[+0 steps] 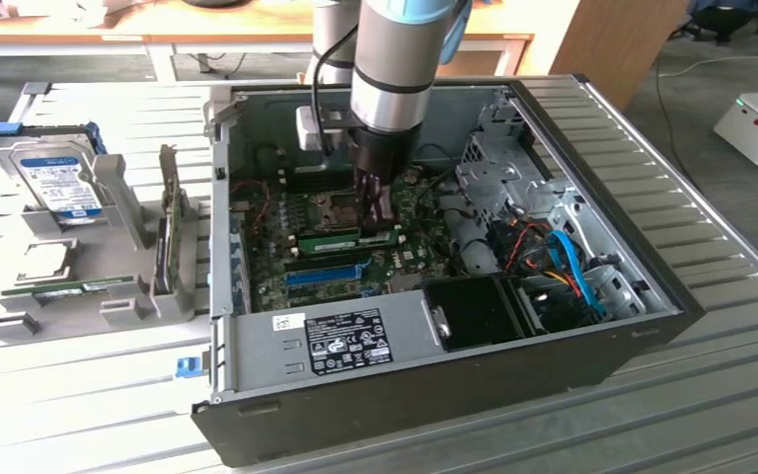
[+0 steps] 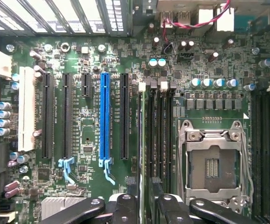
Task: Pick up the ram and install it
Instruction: 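Insert the ram into the slot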
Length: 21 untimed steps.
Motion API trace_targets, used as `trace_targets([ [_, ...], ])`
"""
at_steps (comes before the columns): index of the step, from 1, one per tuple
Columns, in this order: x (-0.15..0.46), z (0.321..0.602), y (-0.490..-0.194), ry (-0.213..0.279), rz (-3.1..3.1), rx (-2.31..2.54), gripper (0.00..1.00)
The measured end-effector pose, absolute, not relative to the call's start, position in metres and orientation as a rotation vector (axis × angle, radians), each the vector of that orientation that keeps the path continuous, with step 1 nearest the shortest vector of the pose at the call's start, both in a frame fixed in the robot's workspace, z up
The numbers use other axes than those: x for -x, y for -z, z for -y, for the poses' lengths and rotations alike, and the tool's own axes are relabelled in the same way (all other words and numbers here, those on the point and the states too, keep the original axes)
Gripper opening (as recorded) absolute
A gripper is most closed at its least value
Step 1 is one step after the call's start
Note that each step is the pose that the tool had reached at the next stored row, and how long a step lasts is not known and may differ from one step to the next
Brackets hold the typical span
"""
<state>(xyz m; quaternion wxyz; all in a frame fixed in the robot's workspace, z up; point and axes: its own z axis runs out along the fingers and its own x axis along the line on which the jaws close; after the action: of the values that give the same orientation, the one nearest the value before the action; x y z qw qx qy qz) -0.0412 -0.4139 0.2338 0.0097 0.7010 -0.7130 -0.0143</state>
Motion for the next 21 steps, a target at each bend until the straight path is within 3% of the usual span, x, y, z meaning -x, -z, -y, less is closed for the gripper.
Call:
trace_targets([
  [21,0.04,0.414,-0.277,0.045,2.226,-2.189,0.25],
])
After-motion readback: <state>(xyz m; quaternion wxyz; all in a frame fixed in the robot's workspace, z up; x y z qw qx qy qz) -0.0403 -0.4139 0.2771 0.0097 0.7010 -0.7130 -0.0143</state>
